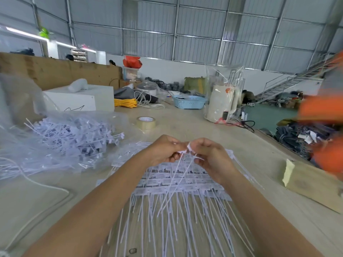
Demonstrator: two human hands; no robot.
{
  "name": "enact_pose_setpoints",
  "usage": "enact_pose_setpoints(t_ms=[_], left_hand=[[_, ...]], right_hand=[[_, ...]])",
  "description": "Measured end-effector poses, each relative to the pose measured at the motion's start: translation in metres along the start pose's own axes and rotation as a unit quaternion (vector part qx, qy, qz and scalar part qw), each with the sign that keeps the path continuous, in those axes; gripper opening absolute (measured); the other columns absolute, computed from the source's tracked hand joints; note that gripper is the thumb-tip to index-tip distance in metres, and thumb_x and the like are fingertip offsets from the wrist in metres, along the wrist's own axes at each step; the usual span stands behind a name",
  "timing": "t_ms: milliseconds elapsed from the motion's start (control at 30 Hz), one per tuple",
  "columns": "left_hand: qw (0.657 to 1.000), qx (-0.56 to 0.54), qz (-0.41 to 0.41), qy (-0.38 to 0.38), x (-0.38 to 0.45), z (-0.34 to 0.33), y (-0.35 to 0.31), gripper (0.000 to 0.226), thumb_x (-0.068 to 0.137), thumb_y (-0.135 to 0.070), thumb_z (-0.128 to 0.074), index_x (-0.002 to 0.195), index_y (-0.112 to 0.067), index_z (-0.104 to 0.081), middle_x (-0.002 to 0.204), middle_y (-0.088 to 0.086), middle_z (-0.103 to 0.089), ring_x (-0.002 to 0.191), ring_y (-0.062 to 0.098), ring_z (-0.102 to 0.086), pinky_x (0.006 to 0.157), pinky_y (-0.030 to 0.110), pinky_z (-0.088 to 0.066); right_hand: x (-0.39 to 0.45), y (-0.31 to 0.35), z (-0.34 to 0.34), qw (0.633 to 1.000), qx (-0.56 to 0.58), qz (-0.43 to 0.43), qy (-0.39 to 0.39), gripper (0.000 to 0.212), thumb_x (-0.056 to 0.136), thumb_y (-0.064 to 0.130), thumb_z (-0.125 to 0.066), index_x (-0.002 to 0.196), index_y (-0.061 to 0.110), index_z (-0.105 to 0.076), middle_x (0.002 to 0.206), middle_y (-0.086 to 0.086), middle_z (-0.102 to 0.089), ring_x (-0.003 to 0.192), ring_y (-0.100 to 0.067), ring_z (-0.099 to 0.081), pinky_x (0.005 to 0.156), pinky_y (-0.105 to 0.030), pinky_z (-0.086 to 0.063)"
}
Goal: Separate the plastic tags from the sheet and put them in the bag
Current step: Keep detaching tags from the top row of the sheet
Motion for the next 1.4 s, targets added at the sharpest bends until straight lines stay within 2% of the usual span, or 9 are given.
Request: enact_pose_setpoints(t_ms=[200,333,533,700,800,933,1033,1167,1400], left_hand=[[0.995,-0.093,0.017,0.017,0.002,-0.012,-0.003,0.038,0.092,-0.037,-0.055,0.081,-0.002,-0.061,0.058,0.001,-0.066,0.048,0.010,-0.060,0.053,0.020,-0.054],[0.988,-0.129,0.038,0.075,-0.003,-0.018,-0.002,0.038,0.081,-0.039,-0.065,0.088,-0.001,-0.061,0.059,0.003,-0.068,0.063,0.013,-0.069,0.063,0.021,-0.057],[0.979,-0.029,0.085,0.182,-0.014,-0.035,0.012,0.011,0.087,-0.012,-0.065,0.092,-0.002,-0.065,0.080,0.010,-0.071,0.072,0.019,-0.070,0.066,0.026,-0.057],[0.984,0.008,0.100,0.147,-0.010,-0.030,0.017,0.022,0.096,-0.006,-0.049,0.077,-0.008,-0.057,0.056,0.001,-0.052,0.046,0.008,-0.043,0.044,0.016,-0.036],[0.991,-0.033,0.115,0.065,-0.001,-0.010,0.022,0.021,0.099,-0.003,-0.040,0.082,-0.006,-0.053,0.047,-0.003,-0.044,0.037,0.004,-0.027,0.037,0.014,-0.020],[0.988,-0.088,0.119,-0.045,0.008,0.025,0.034,0.027,0.102,-0.013,-0.038,0.080,-0.005,-0.051,0.055,0.002,-0.043,0.033,0.005,-0.029,0.035,0.014,-0.020],[0.975,-0.160,0.124,-0.095,0.013,0.036,0.043,0.032,0.103,-0.018,-0.036,0.077,-0.004,-0.049,0.059,0.005,-0.041,0.028,0.004,-0.029,0.031,0.012,-0.021],[0.966,-0.176,0.116,-0.149,0.019,0.050,0.049,0.033,0.102,-0.017,-0.037,0.073,-0.006,-0.047,0.056,0.005,-0.042,0.026,0.004,-0.026,0.030,0.010,-0.018],[0.962,-0.149,0.134,-0.185,0.021,0.063,0.062,0.029,0.102,-0.015,-0.037,0.076,-0.006,-0.045,0.060,0.007,-0.045,0.025,0.004,-0.027,0.030,0.009,-0.016]], right_hand=[[0.001,-0.005,0.004,0.993,-0.058,0.072,-0.079,0.015,0.083,0.010,-0.068,0.070,0.016,-0.068,0.067,0.001,-0.065,0.059,-0.008,-0.056,0.052,-0.019,-0.043],[-0.002,0.000,0.013,0.981,-0.086,0.113,-0.130,0.012,0.082,0.007,-0.070,0.071,0.009,-0.066,0.053,0.002,-0.059,0.048,-0.008,-0.049,0.050,-0.020,-0.042],[-0.002,0.002,0.021,0.974,-0.040,0.117,-0.190,0.012,0.083,0.006,-0.068,0.072,0.008,-0.064,0.065,-0.007,-0.059,0.056,-0.014,-0.053,0.056,-0.027,-0.046],[0.017,-0.001,0.002,0.982,-0.118,0.093,-0.113,0.014,0.086,0.009,-0.066,0.073,0.008,-0.063,0.066,-0.008,-0.059,0.050,-0.009,-0.054,0.047,-0.021,-0.046],[0.047,0.000,0.021,0.973,-0.207,0.039,-0.090,0.023,0.090,0.024,-0.062,0.078,0.004,-0.063,0.072,-0.011,-0.061,0.056,-0.016,-0.055,0.052,-0.028,-0.048],[0.078,0.003,0.096,0.851,-0.488,-0.015,-0.196,0.027,0.094,0.022,-0.052,0.097,-0.001,-0.065,0.094,-0.014,-0.066,0.087,-0.028,-0.060,0.077,-0.032,-0.045],[0.089,-0.024,0.128,0.754,-0.621,-0.107,-0.183,0.031,0.096,0.022,-0.043,0.117,0.005,-0.057,0.122,-0.013,-0.060,0.114,-0.029,-0.053,0.098,-0.032,-0.037],[0.096,-0.047,0.142,0.755,-0.614,-0.163,-0.163,0.036,0.097,0.027,-0.037,0.117,0.002,-0.053,0.124,-0.018,-0.055,0.117,-0.033,-0.048,0.097,-0.035,-0.038],[0.096,-0.036,0.143,0.716,-0.672,-0.108,-0.158,0.030,0.096,0.032,-0.043,0.111,0.015,-0.063,0.120,-0.010,-0.053,0.114,-0.030,-0.048,0.101,-0.038,-0.034]])
Point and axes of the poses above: each hand's wrist, its own x-axis towards the middle knuckle, its own z-axis out of the back of the hand, y = z × x, the point moved 9 cm from there along x, towards the middle knuckle
